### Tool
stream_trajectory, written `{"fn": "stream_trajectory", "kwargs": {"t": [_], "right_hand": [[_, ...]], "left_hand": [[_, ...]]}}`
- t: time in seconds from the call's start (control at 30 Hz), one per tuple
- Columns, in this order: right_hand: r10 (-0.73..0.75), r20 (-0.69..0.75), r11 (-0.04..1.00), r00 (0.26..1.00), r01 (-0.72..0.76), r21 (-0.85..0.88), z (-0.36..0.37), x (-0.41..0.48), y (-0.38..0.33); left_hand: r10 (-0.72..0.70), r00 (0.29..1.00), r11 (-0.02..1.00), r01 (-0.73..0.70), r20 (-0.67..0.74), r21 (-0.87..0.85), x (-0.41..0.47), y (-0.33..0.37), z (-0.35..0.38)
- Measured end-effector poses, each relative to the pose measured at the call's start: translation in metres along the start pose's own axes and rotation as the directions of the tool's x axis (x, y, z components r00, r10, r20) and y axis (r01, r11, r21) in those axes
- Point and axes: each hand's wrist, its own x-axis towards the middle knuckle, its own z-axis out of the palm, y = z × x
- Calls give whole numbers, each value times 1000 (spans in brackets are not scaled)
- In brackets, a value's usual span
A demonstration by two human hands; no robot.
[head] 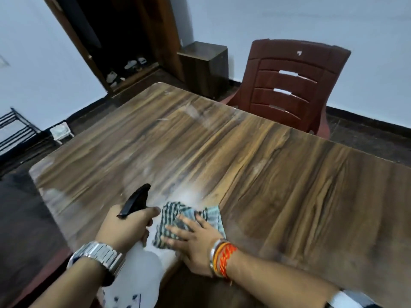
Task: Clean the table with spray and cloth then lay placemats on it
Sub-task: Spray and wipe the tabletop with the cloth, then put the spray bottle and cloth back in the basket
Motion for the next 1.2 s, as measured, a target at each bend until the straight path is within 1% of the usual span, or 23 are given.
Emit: {"fn": "stream_trajectory", "kwargs": {"t": [0.07,0.1,0.13,0.17,0.2,0.23,0.27,0.3,0.33,0.4,0.43,0.53,0.6,0.63,0.7,0.73,0.8,0.83,0.9,1.0,1.07,1.13,1.2], "right_hand": [[-48,-2,998,999,48,41,-3,-14,2],[-54,0,998,999,53,19,1,-24,-1],[-26,6,999,1000,26,-29,3,-34,-3],[31,-48,996,998,-34,-77,2,-43,4],[156,-68,986,985,-160,-55,-6,-53,15],[312,-114,949,943,-315,-8,-11,-68,21],[459,-157,888,874,-456,58,-12,-90,23],[576,-177,817,798,-565,113,-5,-114,19],[660,-174,752,731,-641,157,2,-140,5],[739,-227,673,634,-707,216,10,-182,-37],[737,-255,674,626,-706,217,17,-199,-63],[661,-211,747,720,-607,270,46,-241,-141],[662,-182,738,727,-591,324,46,-263,-188],[683,-130,705,718,-602,375,41,-270,-202],[753,-68,618,654,-668,414,23,-290,-224],[790,-55,566,611,-691,450,10,-300,-234],[838,-116,511,533,-691,511,-22,-316,-250],[864,-170,483,474,-685,545,-41,-331,-260],[885,-256,464,389,-679,570,-74,-349,-269],[908,-350,405,230,-696,593,-117,-393,-281],[924,-368,329,105,-709,624,-134,-426,-285],[931,-364,249,-17,-700,669,-142,-460,-287],[927,-357,183,-114,-692,698,-144,-492,-289]], "left_hand": [[35,999,999,-35,8,-13,-8,-1,-11],[51,999,998,-51,-9,-23,-10,-11,-20],[40,999,999,-40,-18,-13,-20,-15,-31],[49,999,998,-49,-16,-30,-30,-23,-43],[46,999,998,-46,3,-36,-38,-30,-55],[54,998,998,-52,34,-37,-44,-39,-64],[45,998,999,-44,53,-18,-52,-43,-72],[55,996,998,-54,64,-16,-56,-50,-77],[50,996,999,-49,71,-17,-67,-55,-84],[50,992,999,-49,115,-12,-86,-65,-92],[57,988,998,-57,145,-5,-95,-69,-93],[106,964,994,-111,243,7,-122,-73,-92],[169,932,980,-194,322,48,-144,-72,-85],[206,914,968,-242,350,62,-152,-70,-81],[261,861,938,-333,436,97,-179,-63,-70],[285,830,921,-376,479,104,-193,-59,-64],[323,774,894,-438,545,92,-216,-50,-51],[343,732,877,-473,589,77,-235,-43,-42],[375,678,854,-518,632,48,-258,-33,-30],[432,572,807,-591,697,-16,-304,-21,-4],[474,483,753,-655,737,-55,-334,-14,14],[494,415,706,-704,764,-74,-363,-9,34],[515,339,638,-765,787,-88,-386,-5,54]]}}
